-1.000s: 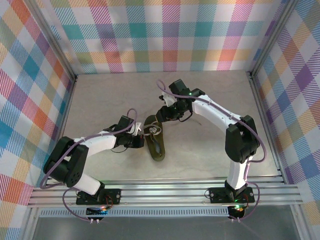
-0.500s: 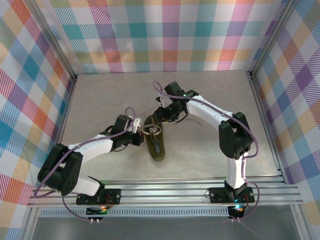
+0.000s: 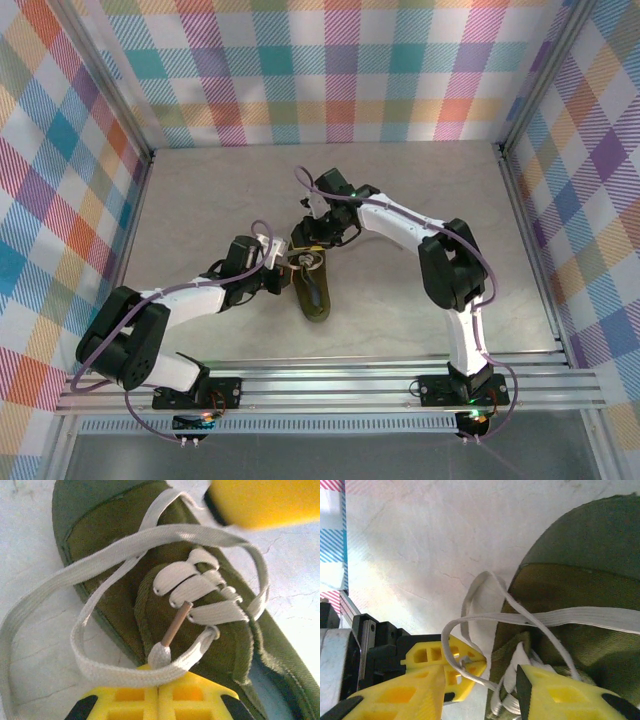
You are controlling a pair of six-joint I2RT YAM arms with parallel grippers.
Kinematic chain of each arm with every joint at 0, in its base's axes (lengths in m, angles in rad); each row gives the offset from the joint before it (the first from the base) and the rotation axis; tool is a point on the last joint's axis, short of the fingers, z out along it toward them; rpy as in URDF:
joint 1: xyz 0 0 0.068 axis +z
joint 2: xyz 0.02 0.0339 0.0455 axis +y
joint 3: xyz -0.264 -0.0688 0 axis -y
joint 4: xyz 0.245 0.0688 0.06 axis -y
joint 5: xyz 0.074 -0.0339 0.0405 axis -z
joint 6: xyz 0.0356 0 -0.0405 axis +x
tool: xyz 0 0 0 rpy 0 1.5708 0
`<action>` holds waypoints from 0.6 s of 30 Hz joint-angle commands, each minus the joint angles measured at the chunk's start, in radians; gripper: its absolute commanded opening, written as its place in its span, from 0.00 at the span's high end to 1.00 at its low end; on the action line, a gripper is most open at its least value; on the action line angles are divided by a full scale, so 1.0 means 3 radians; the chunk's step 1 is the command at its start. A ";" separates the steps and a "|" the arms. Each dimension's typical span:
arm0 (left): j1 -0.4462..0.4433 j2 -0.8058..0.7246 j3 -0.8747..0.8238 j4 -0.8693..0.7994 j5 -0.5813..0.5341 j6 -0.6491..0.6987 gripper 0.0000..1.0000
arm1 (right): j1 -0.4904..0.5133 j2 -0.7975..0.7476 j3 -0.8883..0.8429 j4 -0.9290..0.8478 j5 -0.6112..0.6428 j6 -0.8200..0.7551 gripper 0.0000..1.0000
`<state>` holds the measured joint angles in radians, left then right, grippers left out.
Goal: Tie the shoes
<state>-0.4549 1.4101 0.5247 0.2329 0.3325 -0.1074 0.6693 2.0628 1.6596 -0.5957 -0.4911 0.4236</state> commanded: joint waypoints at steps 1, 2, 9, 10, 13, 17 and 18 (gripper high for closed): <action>0.0018 -0.0083 -0.0065 0.0353 0.0109 0.0077 1.00 | 0.0033 0.0106 0.0141 0.0072 -0.0090 0.0119 0.58; 0.0021 -0.0086 -0.0074 0.0384 0.0120 0.0077 1.00 | 0.0034 0.0129 0.0153 0.0069 -0.0088 0.0125 0.58; 0.0018 -0.0126 -0.0128 0.0482 0.0096 0.0092 1.00 | 0.0068 0.0235 0.0223 0.0053 -0.0121 0.0158 0.58; 0.0018 -0.0129 -0.0128 0.0482 0.0093 0.0091 1.00 | 0.0074 0.0239 0.0225 0.0052 -0.0128 0.0164 0.58; 0.0021 -0.0133 -0.0138 0.0492 0.0088 0.0087 1.00 | 0.0093 0.0257 0.0231 0.0048 -0.0131 0.0170 0.58; 0.0019 -0.0124 -0.0128 0.0471 0.0073 0.0082 1.00 | 0.0122 0.0254 0.0231 0.0042 -0.0127 0.0176 0.59; 0.0019 -0.0116 -0.0123 0.0471 0.0073 0.0078 1.00 | 0.0133 0.0258 0.0231 0.0043 -0.0126 0.0174 0.59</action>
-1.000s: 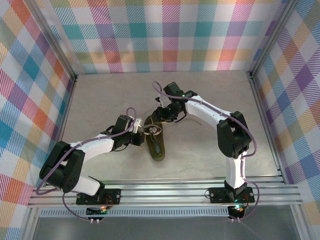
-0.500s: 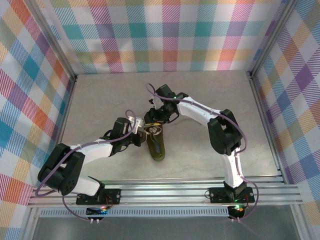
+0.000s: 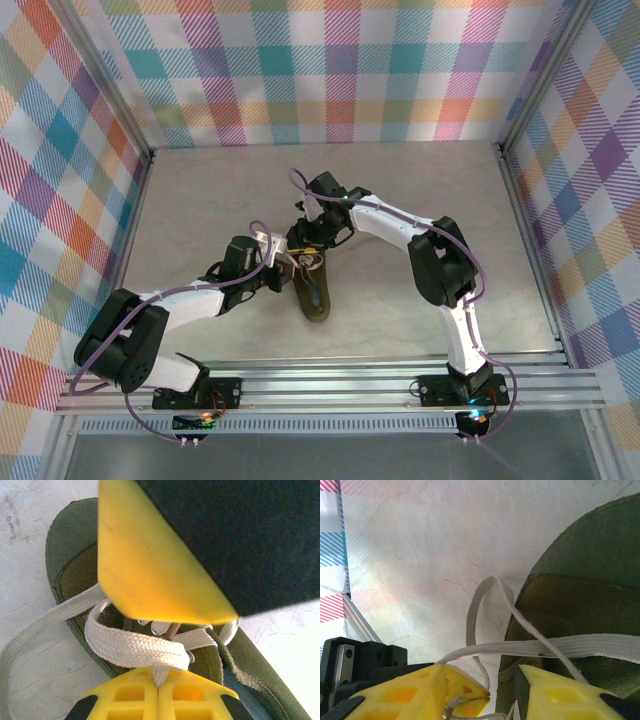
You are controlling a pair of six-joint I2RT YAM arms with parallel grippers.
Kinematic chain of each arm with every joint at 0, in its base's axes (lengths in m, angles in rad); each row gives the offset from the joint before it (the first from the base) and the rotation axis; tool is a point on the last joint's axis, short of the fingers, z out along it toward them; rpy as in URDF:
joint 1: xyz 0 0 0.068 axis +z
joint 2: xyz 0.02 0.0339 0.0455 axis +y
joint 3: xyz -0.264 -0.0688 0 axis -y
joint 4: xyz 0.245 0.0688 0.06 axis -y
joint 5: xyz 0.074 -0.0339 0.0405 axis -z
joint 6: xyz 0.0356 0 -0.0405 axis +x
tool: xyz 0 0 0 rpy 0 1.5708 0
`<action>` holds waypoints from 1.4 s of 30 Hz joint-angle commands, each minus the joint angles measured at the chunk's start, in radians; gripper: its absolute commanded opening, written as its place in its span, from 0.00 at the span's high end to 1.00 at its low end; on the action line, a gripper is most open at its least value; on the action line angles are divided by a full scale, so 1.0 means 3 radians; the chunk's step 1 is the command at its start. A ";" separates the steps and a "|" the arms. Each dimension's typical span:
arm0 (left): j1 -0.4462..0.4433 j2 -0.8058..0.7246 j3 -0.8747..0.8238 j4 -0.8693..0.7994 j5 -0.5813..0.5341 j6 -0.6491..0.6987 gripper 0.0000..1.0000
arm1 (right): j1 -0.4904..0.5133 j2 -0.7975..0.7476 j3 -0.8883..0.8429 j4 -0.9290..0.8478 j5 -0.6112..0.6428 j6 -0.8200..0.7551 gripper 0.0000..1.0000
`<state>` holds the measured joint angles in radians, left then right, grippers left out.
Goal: Tie the shoes
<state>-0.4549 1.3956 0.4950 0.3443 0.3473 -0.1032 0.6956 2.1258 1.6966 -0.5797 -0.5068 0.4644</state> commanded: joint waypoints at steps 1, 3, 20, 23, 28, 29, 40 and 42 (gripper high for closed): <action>0.0018 -0.0069 -0.0019 0.0100 0.0027 0.0062 1.00 | 0.0056 0.0052 0.0107 -0.0016 -0.0068 0.0042 0.59; 0.0018 -0.0062 -0.0014 0.0087 0.0021 0.0058 1.00 | 0.0077 0.0048 0.0110 -0.0015 -0.0065 0.0038 0.60; 0.0028 -0.0691 -0.0090 -0.0410 -0.0368 0.0220 0.49 | 0.0131 -0.0447 0.0119 -0.0359 0.0772 -0.0385 1.00; 0.0083 -0.1037 -0.0115 -0.0582 -0.0389 0.0200 0.44 | 0.0128 -0.0606 0.0160 -0.0538 0.0996 -0.0532 1.00; 0.0151 -0.1423 -0.0023 -0.0782 -0.0292 0.0263 0.43 | 0.0130 -0.0847 0.0165 -0.0711 0.1165 -0.0614 1.00; 0.0151 -0.1449 -0.0013 -0.0762 -0.0235 0.0303 0.43 | 0.0131 -0.0889 0.0159 -0.0716 0.1164 -0.0608 1.00; 0.0041 -0.0676 0.0254 -0.0114 0.0329 0.0680 0.43 | 0.0128 -0.1213 0.0142 -0.0701 0.1004 -0.0548 1.00; 0.0004 -0.0531 0.0332 -0.0042 0.0281 0.0697 0.43 | 0.0125 -0.1231 0.0143 -0.0706 0.0965 -0.0539 1.00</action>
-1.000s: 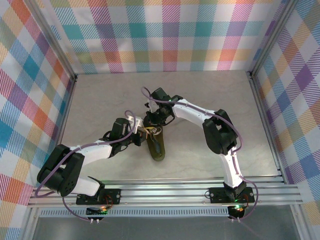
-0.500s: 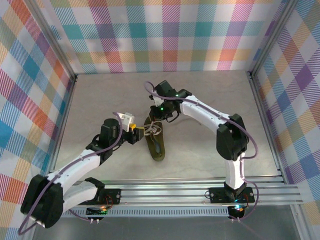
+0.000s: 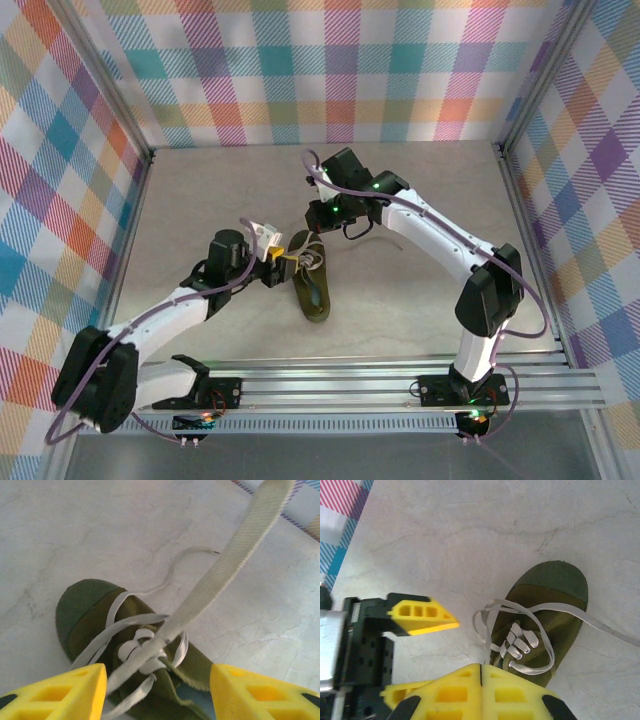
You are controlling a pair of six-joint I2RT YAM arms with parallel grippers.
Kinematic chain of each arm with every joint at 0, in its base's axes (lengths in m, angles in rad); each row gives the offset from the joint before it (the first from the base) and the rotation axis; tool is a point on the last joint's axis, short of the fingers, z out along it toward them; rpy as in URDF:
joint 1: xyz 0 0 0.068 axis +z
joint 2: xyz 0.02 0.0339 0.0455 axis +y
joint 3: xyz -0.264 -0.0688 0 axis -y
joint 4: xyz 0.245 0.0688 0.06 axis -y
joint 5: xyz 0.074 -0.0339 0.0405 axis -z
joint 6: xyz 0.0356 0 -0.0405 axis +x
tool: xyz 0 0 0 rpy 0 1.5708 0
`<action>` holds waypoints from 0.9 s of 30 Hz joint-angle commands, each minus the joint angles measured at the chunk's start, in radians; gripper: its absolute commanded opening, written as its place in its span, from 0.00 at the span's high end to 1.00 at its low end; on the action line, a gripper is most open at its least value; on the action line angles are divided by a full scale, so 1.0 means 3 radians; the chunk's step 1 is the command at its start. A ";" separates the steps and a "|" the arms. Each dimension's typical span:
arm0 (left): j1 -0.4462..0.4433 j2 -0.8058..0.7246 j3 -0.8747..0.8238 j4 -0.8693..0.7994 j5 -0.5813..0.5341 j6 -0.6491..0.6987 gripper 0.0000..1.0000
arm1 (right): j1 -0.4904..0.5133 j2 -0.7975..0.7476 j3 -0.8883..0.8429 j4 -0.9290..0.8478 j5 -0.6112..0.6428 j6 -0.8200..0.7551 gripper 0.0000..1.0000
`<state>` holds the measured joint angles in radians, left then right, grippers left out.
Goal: Tie the shoes
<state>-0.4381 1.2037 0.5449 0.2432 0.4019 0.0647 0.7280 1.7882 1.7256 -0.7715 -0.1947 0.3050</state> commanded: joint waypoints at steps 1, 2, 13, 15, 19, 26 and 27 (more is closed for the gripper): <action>-0.0058 0.0159 0.0181 0.0345 0.0087 0.0142 0.43 | 0.0019 -0.0111 0.0046 -0.0067 -0.0082 -0.0004 1.00; -0.0062 0.0211 0.0195 0.0409 0.0057 0.0138 0.43 | 0.0017 -0.0116 0.0041 -0.0066 -0.0088 -0.0004 1.00; -0.0089 0.0649 0.0411 0.0588 0.0421 0.0157 0.59 | 0.0007 -0.0066 0.0060 -0.0032 -0.0108 0.0020 1.00; -0.0088 0.0719 0.0486 0.0497 0.0479 0.0153 0.79 | -0.0007 -0.0049 -0.0005 0.0072 -0.0119 0.0038 1.00; -0.0084 0.0704 0.0475 0.0491 0.0421 0.0133 1.00 | -0.0061 0.0017 -0.0035 0.0175 -0.0224 0.0065 1.00; -0.0025 0.0601 0.0426 0.0473 0.0379 0.0086 0.84 | -0.0141 0.0042 -0.0022 0.0190 -0.0343 0.0016 1.00; -0.0022 0.0591 0.0387 0.0542 0.0358 0.0086 0.70 | -0.0141 0.0042 -0.0013 0.0180 -0.0343 0.0006 1.00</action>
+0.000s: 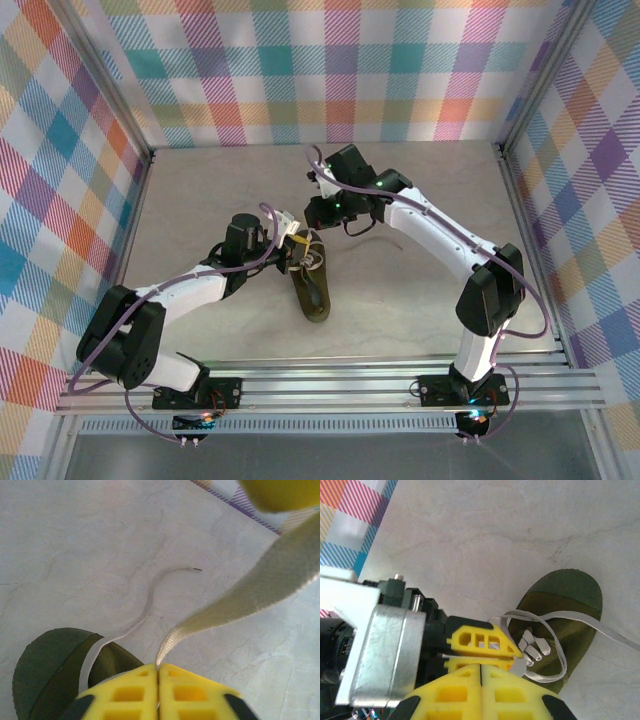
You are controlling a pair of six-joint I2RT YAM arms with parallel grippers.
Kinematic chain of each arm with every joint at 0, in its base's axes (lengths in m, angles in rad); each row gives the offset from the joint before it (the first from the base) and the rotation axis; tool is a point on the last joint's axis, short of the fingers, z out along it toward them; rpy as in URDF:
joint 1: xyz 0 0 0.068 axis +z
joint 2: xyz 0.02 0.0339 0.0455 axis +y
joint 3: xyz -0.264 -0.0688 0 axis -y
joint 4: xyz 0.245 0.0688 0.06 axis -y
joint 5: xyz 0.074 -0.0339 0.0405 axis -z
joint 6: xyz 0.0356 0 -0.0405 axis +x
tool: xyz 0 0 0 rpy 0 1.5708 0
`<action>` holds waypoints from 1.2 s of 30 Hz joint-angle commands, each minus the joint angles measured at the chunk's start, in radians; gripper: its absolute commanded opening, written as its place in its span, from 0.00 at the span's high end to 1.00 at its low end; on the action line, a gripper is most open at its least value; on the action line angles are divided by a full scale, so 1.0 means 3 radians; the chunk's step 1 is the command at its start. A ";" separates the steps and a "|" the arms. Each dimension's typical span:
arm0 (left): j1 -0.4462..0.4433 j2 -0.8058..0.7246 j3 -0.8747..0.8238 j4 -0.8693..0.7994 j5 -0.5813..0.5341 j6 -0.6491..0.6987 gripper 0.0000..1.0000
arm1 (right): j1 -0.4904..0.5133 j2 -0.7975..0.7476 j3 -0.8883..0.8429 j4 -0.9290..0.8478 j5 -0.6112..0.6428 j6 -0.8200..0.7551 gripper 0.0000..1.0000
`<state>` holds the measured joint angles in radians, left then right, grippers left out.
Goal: Tie the shoes
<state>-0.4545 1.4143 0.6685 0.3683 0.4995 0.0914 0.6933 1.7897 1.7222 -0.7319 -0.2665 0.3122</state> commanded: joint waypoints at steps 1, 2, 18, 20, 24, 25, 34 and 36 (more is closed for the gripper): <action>0.0034 -0.0121 -0.0065 0.0207 0.0016 -0.0004 0.61 | -0.0027 0.0037 0.0007 0.0039 -0.0108 -0.0025 1.00; 0.0032 -0.0120 -0.0106 0.0294 0.0000 -0.0003 0.55 | -0.0030 0.0037 0.0007 0.0034 -0.0118 -0.0032 1.00; 0.0094 0.0106 0.0142 0.0109 -0.0063 -0.0123 1.00 | -0.0143 0.0180 0.0131 -0.0193 -0.0334 -0.0611 0.73; 0.0167 0.0014 0.0112 0.0020 -0.0060 -0.0218 1.00 | -0.0307 0.0205 0.0092 -0.0264 -0.0313 -0.0767 0.55; 0.0340 -0.0206 -0.0067 0.0031 0.0021 -0.0483 1.00 | -0.0571 0.0375 0.0017 -0.0510 0.0135 -0.1322 0.42; 0.0374 -0.0254 -0.0115 0.0053 0.0041 -0.0546 1.00 | -0.0571 0.0444 0.0013 -0.0572 0.0337 -0.1575 0.41; 0.0552 -0.0413 -0.0315 0.0263 0.0247 -0.1023 1.00 | -0.0550 0.0912 -0.0213 -0.0252 0.0421 -0.2902 0.36; 0.0583 -0.0429 -0.0316 0.0280 0.0257 -0.1064 1.00 | -0.0521 0.1045 -0.0104 -0.0265 0.0382 -0.3038 0.35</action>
<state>-0.2966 1.3174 0.5835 0.3988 0.5415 -0.1741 0.5240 2.0827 1.6520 -0.8276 -0.1246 -0.4412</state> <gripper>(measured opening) 0.063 0.648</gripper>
